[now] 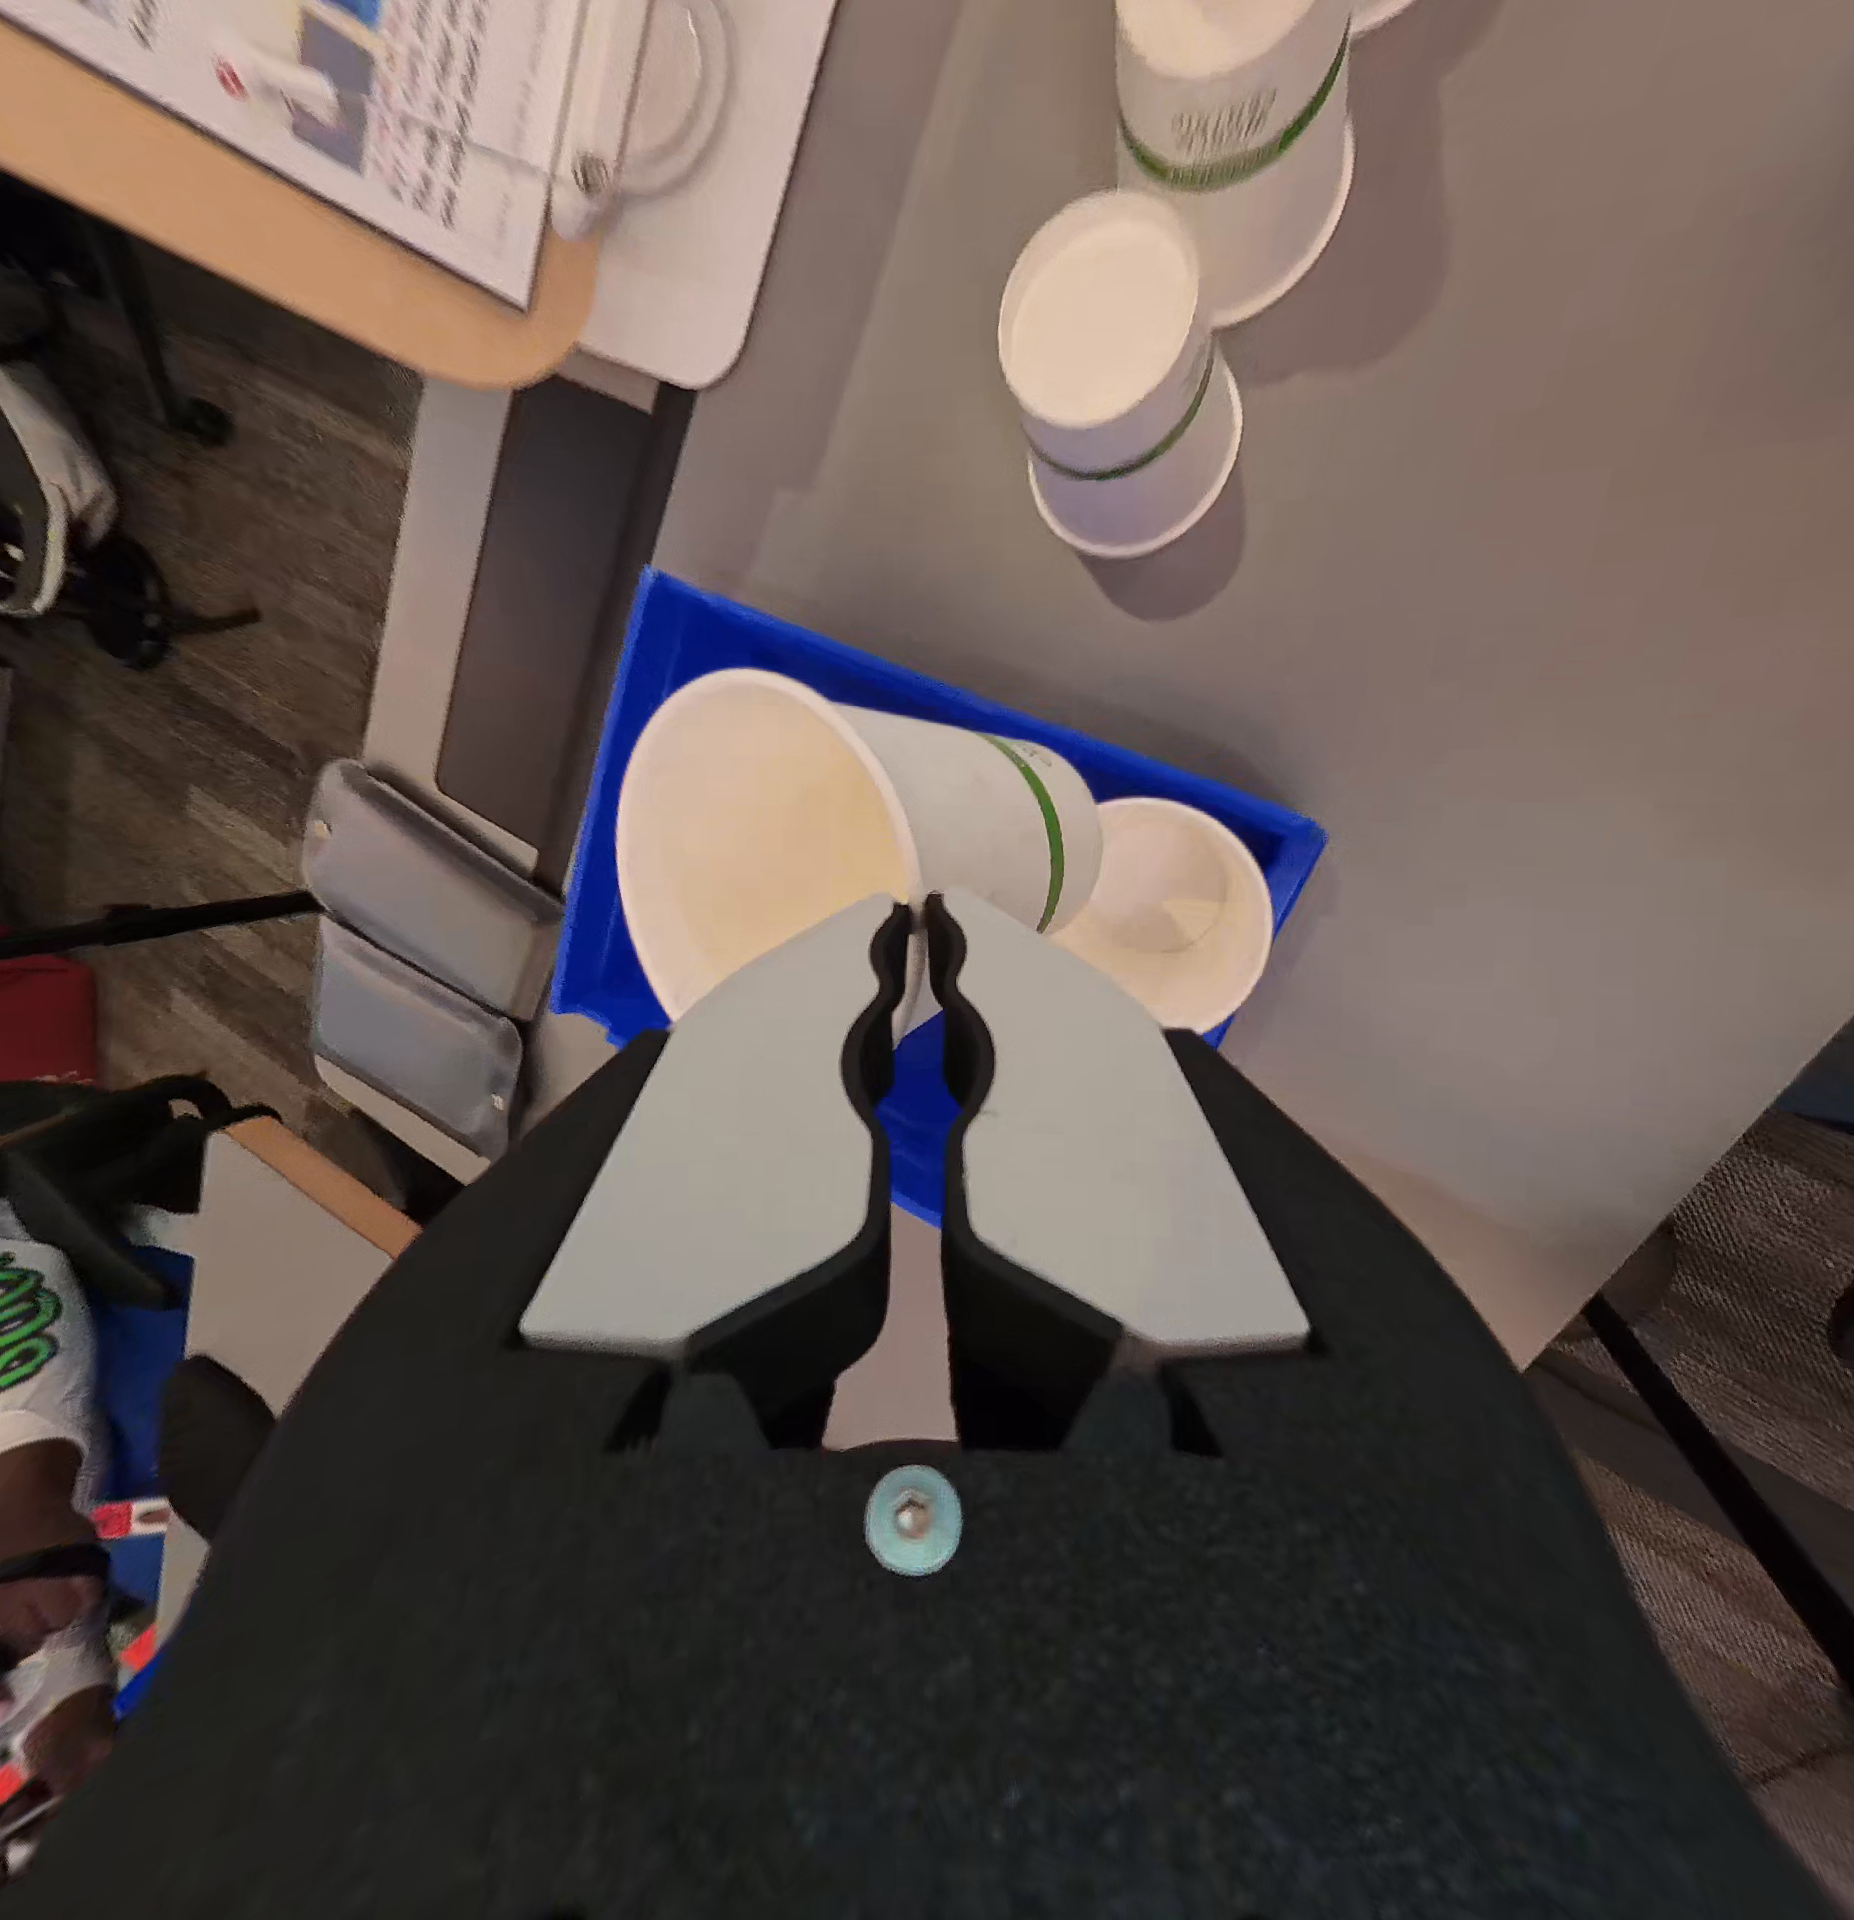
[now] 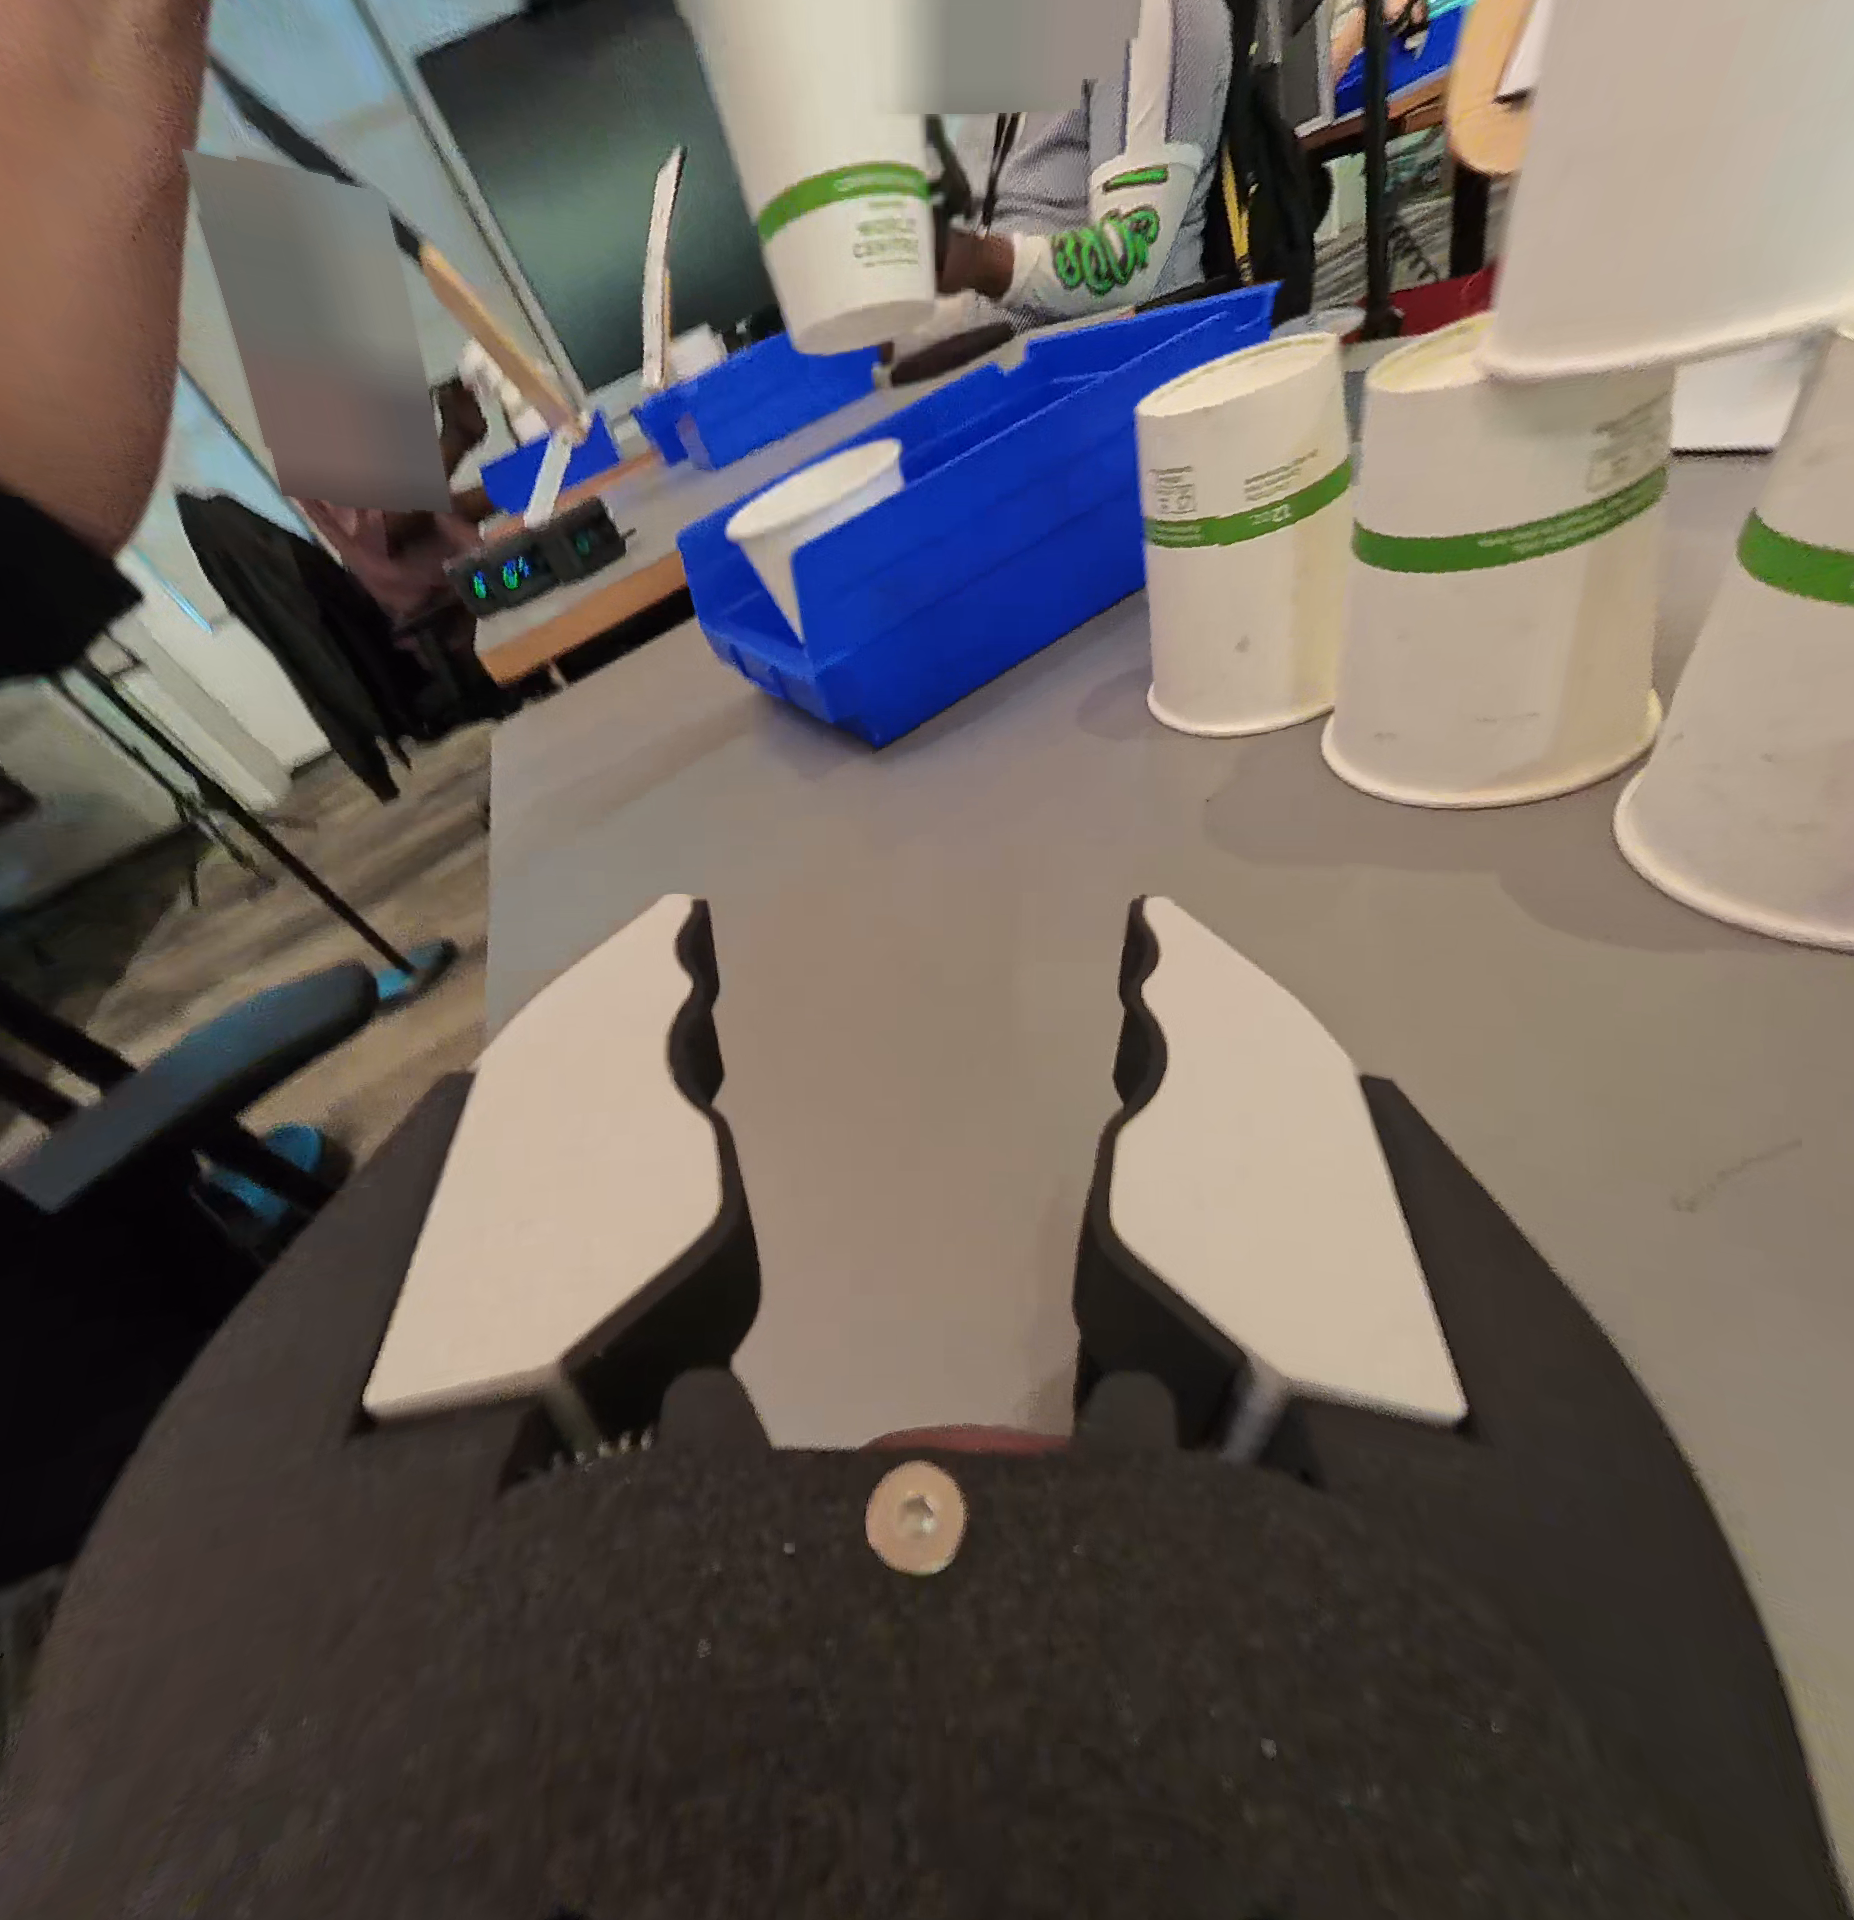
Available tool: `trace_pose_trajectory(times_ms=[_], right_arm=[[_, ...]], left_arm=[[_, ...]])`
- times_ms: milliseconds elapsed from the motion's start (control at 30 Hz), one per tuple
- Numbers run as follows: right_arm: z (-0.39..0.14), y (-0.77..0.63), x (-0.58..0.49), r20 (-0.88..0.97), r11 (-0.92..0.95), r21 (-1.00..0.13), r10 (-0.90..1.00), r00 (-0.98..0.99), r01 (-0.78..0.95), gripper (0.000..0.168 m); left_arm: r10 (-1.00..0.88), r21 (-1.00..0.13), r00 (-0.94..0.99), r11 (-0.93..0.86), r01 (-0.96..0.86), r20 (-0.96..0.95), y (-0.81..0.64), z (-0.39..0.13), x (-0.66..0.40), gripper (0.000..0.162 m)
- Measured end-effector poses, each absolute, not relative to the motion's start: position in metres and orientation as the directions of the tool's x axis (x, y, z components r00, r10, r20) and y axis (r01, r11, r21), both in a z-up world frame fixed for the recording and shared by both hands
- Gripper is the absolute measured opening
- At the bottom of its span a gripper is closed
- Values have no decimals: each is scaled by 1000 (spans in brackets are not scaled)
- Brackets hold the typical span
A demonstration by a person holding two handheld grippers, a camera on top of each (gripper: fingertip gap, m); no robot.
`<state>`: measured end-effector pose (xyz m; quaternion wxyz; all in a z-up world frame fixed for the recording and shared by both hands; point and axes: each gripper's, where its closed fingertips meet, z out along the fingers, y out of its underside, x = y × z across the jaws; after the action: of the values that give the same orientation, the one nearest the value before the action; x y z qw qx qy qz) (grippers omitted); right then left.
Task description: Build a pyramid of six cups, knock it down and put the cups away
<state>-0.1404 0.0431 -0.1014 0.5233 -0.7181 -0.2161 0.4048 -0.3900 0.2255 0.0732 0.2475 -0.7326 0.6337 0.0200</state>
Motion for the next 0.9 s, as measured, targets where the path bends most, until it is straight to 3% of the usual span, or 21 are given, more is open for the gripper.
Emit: trace_pose_trajectory(times_ms=[233, 400, 633, 900], right_arm=[[-72, 84, -157, -627, -441, -768, 666, 403, -465, 93], [-25, 116, -168, -768, -526, -485, 638, 53, -699, 96], [39, 129, -147, -660, -531, -257, 707, -255, -808, 99], [42, 126, -114, -658, -456, -297, 735, -166, -839, 79]], left_arm=[[-924, -443, 93, 88, -892, -371, 192, 111, -321, 3], [-935, -570, 9, 210, -795, -356, 160, 132, -249, 3], [-950, -709, -93, 285, -645, -297, 123, 145, -165, 2], [-959, -751, -117, 275, -600, -258, 113, 110, -138, 3]])
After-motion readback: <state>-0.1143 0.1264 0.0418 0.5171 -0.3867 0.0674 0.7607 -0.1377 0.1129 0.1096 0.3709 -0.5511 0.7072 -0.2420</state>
